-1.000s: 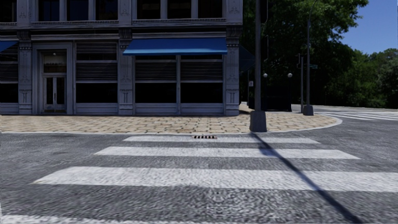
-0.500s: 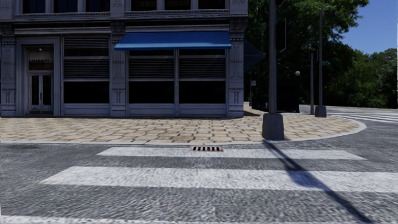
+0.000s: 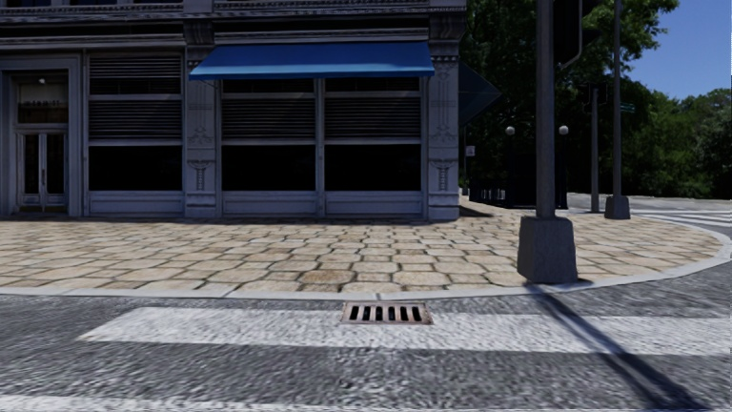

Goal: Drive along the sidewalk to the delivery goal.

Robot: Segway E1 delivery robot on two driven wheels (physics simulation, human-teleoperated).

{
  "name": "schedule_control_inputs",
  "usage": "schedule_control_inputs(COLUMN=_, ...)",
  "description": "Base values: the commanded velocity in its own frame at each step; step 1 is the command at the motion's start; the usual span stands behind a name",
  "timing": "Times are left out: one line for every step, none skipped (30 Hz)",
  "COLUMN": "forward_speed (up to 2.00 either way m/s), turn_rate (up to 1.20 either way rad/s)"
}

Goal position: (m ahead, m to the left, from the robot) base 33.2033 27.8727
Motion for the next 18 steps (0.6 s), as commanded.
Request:
schedule_control_inputs(forward_speed=2.0, turn_rate=0.0)
schedule_control_inputs(forward_speed=2.0, turn_rate=0.0)
schedule_control_inputs(forward_speed=2.0, turn_rate=0.0)
schedule_control_inputs(forward_speed=2.0, turn_rate=0.0)
schedule_control_inputs(forward_speed=2.0, turn_rate=0.0)
schedule_control_inputs(forward_speed=2.0, turn_rate=0.0)
schedule_control_inputs(forward_speed=2.0, turn_rate=0.0)
schedule_control_inputs(forward_speed=2.0, turn_rate=0.0)
schedule_control_inputs(forward_speed=2.0, turn_rate=0.0)
schedule_control_inputs(forward_speed=2.0, turn_rate=0.0)
schedule_control_inputs(forward_speed=2.0, turn_rate=0.0)
schedule_control_inputs(forward_speed=2.0, turn_rate=0.0)
schedule_control_inputs(forward_speed=2.0, turn_rate=0.0)
schedule_control_inputs(forward_speed=2.0, turn_rate=0.0)
schedule_control_inputs(forward_speed=2.0, turn_rate=0.0)
schedule_control_inputs(forward_speed=2.0, turn_rate=0.0)
schedule_control_inputs(forward_speed=2.0, turn_rate=0.0)
schedule_control_inputs(forward_speed=2.0, turn_rate=0.0)
